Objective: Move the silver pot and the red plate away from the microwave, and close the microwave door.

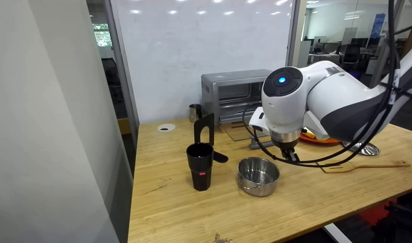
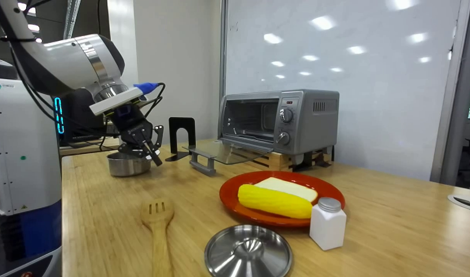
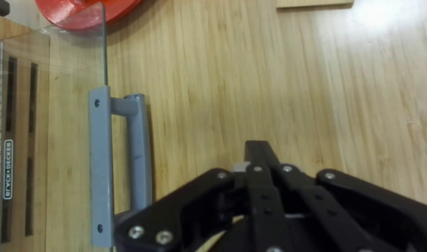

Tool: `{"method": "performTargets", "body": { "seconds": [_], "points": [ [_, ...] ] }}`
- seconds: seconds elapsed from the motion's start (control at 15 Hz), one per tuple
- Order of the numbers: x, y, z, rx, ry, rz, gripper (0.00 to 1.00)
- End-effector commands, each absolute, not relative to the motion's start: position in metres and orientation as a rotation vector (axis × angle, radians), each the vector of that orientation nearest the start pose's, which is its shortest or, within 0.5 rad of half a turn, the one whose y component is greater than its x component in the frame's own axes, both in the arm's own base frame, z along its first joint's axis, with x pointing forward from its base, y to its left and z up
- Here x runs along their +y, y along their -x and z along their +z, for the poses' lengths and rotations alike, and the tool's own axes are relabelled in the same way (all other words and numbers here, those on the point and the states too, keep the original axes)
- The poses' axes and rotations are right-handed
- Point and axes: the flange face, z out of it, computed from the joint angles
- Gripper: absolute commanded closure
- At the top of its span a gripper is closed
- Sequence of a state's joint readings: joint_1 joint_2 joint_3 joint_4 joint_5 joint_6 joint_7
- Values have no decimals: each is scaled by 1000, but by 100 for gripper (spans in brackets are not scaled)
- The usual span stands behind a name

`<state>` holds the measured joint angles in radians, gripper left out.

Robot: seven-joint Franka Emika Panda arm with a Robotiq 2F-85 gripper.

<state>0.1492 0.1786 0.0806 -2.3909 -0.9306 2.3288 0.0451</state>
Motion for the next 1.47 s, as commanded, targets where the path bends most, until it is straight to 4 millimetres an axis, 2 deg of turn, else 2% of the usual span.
{"method": "performTargets", "body": {
  "seconds": [0.0, 0.47, 0.87, 1.4],
  "points": [
    [81, -472, 245, 1207, -2189, -142, 100],
    [63, -468, 257, 1266, -2106, -112, 100],
    [43, -469, 243, 1299, -1988, -113, 100],
    [35, -482, 216, 1300, -1946, -14, 100]
  ]
}}
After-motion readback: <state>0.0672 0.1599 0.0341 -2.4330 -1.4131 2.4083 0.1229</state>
